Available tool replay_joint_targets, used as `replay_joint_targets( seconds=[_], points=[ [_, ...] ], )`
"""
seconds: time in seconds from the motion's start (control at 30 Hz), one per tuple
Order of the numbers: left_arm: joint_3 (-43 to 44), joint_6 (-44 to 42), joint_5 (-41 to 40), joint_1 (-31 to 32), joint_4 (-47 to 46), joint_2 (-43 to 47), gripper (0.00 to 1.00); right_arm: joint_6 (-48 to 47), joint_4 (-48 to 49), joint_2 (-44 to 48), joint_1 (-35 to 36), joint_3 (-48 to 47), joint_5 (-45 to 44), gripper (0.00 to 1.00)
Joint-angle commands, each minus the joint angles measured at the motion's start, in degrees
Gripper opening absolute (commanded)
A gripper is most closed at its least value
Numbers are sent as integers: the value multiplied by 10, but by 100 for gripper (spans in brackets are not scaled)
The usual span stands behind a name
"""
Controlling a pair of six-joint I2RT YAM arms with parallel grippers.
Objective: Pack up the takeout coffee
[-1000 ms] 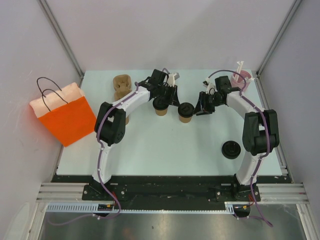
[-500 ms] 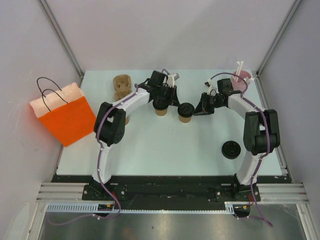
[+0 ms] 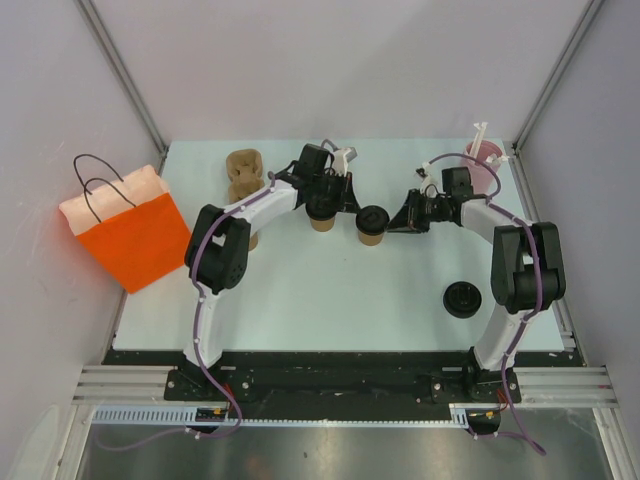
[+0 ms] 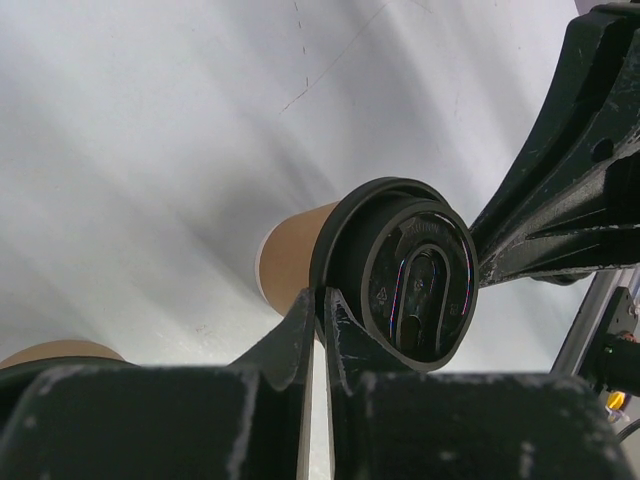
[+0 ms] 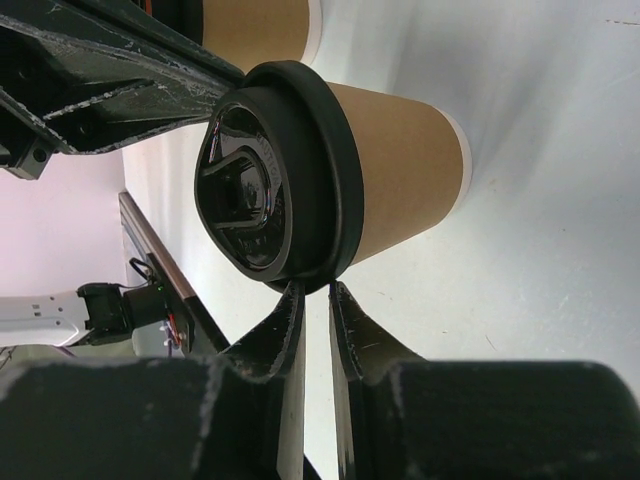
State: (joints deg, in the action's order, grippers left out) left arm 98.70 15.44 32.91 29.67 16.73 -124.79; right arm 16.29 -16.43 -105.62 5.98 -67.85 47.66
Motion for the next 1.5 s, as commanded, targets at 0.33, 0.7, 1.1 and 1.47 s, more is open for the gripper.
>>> replay_joint_targets(
  seconds=[0.33, 0.7, 1.1, 1.47],
  points=[
    [45, -8, 4, 18, 96, -26, 10, -1, -4, 23, 23, 64, -104, 15],
    [96, 15, 34, 16, 97, -12, 13, 55, 60, 111, 23, 58, -88, 32],
    [98, -6, 19, 14, 97, -10, 20, 17, 10, 121, 8, 42, -81, 36],
    [112, -12, 1, 4, 99, 18, 34, 12, 67, 150, -5, 22, -125, 35]
  ],
)
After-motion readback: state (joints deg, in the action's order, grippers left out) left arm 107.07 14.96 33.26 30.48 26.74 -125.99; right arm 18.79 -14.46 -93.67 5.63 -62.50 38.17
